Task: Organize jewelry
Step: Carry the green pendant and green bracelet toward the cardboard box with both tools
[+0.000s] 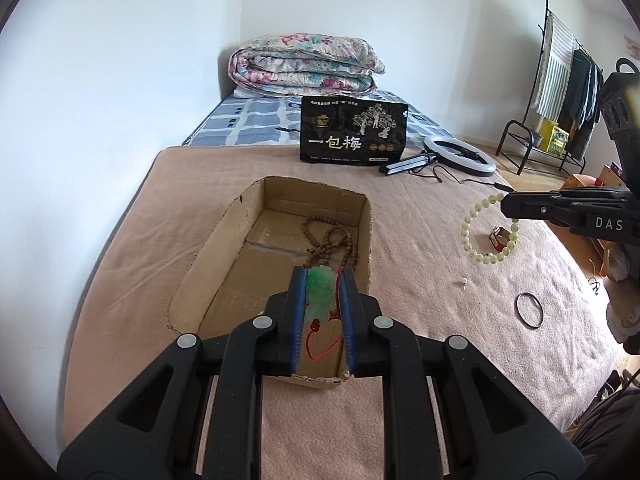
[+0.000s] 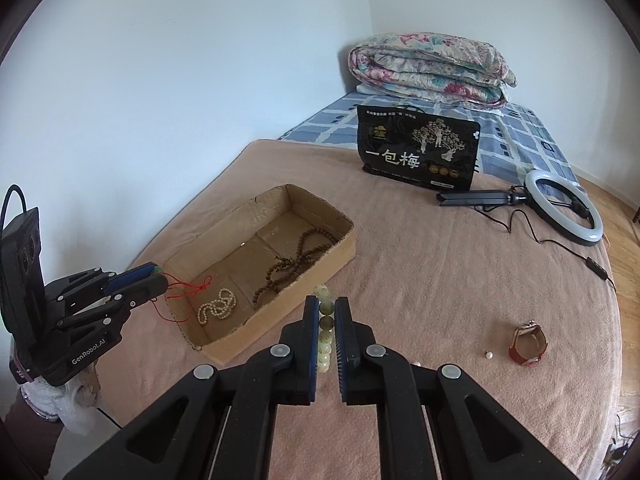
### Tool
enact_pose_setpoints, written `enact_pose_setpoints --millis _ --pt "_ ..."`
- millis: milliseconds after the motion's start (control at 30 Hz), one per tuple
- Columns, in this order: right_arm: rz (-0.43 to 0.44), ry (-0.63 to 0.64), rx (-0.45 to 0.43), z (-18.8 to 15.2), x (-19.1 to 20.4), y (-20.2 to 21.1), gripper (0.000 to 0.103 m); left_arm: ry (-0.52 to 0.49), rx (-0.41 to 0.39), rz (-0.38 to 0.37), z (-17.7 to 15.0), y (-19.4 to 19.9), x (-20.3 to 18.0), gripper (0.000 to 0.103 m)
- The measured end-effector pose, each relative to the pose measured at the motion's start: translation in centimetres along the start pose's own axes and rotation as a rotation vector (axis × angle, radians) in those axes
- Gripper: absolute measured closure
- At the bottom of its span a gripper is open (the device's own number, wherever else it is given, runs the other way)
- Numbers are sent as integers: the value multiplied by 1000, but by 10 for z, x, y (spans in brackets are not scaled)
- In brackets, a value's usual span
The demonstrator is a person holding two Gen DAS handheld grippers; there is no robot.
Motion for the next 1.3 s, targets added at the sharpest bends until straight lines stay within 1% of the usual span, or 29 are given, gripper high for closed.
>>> enact_pose_setpoints --millis 333,533,767,1100,1300 --pt "44 28 12 19 27 -31 98 30 7 33 3 -16 30 88" --pt "68 28 13 26 36 -47 98 48 17 38 3 -27 40 88" --pt "89 39 33 30 49 -70 98 61 32 44 1 -39 49 88" --pt "107 27 59 32 51 -103 98 80 60 49 -4 -57 56 88" --pt "107 24 73 30 50 -116 98 90 67 48 -6 -63 55 88"
Point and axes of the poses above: each gripper's, at about its wrist camera, not at the fingertips, and y roughly against the way its jaws point, x to its left, z to its top, the point moved 9 cm from there along -y, roughly the way its jaws point, and after that the axes turned 11 degrees about z, right-handed, at the moved point
